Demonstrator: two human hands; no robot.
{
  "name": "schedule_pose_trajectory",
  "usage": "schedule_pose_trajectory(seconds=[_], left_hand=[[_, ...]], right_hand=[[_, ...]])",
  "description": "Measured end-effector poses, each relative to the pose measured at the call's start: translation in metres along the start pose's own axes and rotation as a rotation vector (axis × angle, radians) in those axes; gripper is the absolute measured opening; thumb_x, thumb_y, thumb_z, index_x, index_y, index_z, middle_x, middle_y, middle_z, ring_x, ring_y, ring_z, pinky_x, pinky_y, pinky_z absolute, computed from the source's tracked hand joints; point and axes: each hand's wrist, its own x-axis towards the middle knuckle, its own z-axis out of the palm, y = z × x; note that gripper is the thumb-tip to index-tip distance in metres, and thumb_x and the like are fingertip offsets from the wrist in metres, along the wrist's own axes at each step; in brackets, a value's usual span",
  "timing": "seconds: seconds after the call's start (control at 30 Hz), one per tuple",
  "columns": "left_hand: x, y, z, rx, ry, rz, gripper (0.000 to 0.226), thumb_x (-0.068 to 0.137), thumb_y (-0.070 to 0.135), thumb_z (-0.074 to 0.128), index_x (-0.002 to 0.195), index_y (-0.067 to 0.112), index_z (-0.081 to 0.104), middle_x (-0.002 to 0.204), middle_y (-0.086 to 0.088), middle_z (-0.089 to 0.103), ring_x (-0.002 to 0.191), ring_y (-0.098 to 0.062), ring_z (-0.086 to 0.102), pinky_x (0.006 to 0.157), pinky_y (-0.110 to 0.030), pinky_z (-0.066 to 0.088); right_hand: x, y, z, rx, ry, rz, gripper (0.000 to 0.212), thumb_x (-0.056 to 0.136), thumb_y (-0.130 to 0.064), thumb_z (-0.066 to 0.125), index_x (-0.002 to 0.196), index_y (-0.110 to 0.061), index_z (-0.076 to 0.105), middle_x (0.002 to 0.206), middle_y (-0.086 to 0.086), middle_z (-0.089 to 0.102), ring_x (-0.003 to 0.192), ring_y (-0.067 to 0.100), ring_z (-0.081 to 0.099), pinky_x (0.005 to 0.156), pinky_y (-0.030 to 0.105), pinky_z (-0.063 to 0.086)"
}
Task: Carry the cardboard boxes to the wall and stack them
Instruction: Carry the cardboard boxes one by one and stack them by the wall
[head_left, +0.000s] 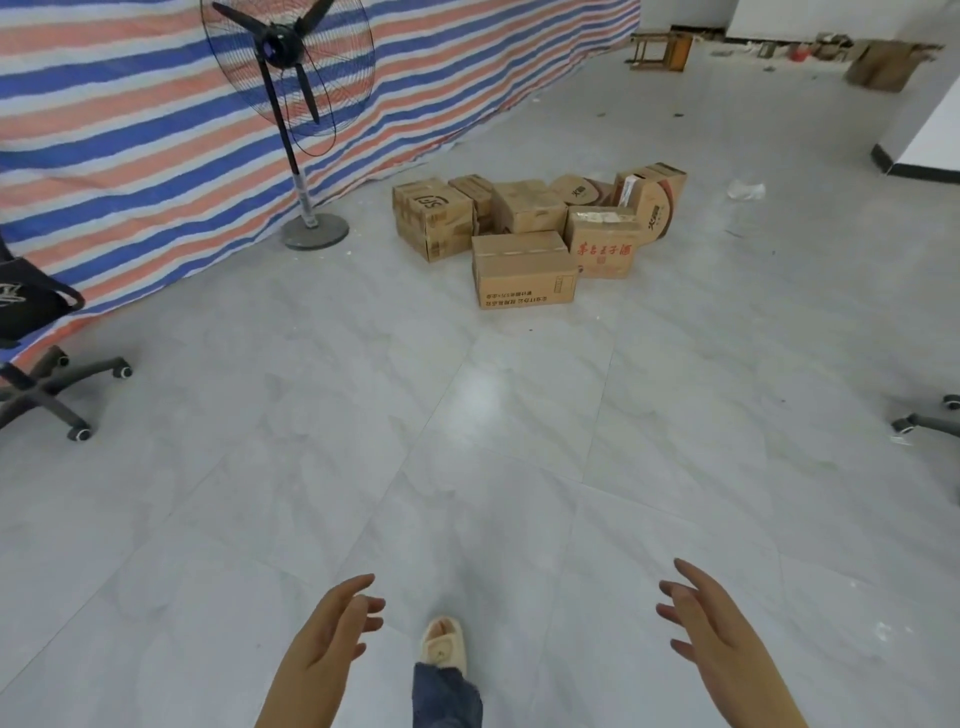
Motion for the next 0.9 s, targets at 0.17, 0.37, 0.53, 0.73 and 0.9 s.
schedule_pose_trajectory(seconds=[0.17,0.37,0.53,0.73,0.9], left_hand=[[0.127,0.071,-0.013,0.041,-0.004,0.115,0.023,0.098,0.016,0.043,0.108,0.024,0.063,0.098,-0.001,0.070,0.092,-0.012,0.067,0.083,-0.032,0.050],[0.236,0.123,-0.012,0.071,-0.048,0.138,0.024,0.099,0.018,0.042,0.109,0.026,0.062,0.097,0.001,0.070,0.093,-0.012,0.066,0.084,-0.031,0.050],[0.315,0.136,0.013,0.075,-0.047,0.074,0.024,0.098,0.018,0.042,0.107,0.028,0.062,0.092,0.013,0.071,0.086,-0.005,0.067,0.082,-0.032,0.050],[0.418,0.181,0.068,0.052,-0.008,0.075,0.024,0.098,0.018,0.040,0.105,0.027,0.061,0.099,-0.002,0.069,0.096,-0.019,0.066,0.083,-0.034,0.049],[0.507,0.249,0.124,0.037,0.020,0.141,0.025,0.099,0.018,0.039,0.107,0.027,0.061,0.100,-0.002,0.069,0.097,-0.018,0.065,0.083,-0.033,0.049]], right_hand=[[0.085,-0.073,0.043,0.028,0.027,-0.028,0.111,0.023,-0.101,0.046,0.115,-0.038,0.052,0.107,-0.013,0.063,0.099,0.008,0.063,0.084,0.036,0.050],[0.166,-0.128,0.078,0.048,0.040,-0.018,0.093,0.039,-0.096,0.051,0.114,-0.042,0.052,0.106,-0.016,0.063,0.099,0.004,0.063,0.084,0.034,0.051],[0.245,-0.151,0.085,0.118,0.029,0.065,0.097,0.043,-0.090,0.060,0.118,-0.029,0.049,0.116,0.000,0.063,0.102,0.021,0.061,0.097,0.047,0.047],[0.376,-0.186,0.069,0.138,0.060,0.053,0.109,0.026,-0.094,0.060,0.115,-0.030,0.052,0.108,-0.005,0.064,0.097,0.011,0.061,0.091,0.044,0.048],[0.499,-0.239,0.043,0.070,0.068,-0.032,0.029,0.099,-0.019,0.044,0.126,-0.020,0.054,0.114,0.003,0.064,0.099,0.012,0.062,0.089,0.041,0.048]])
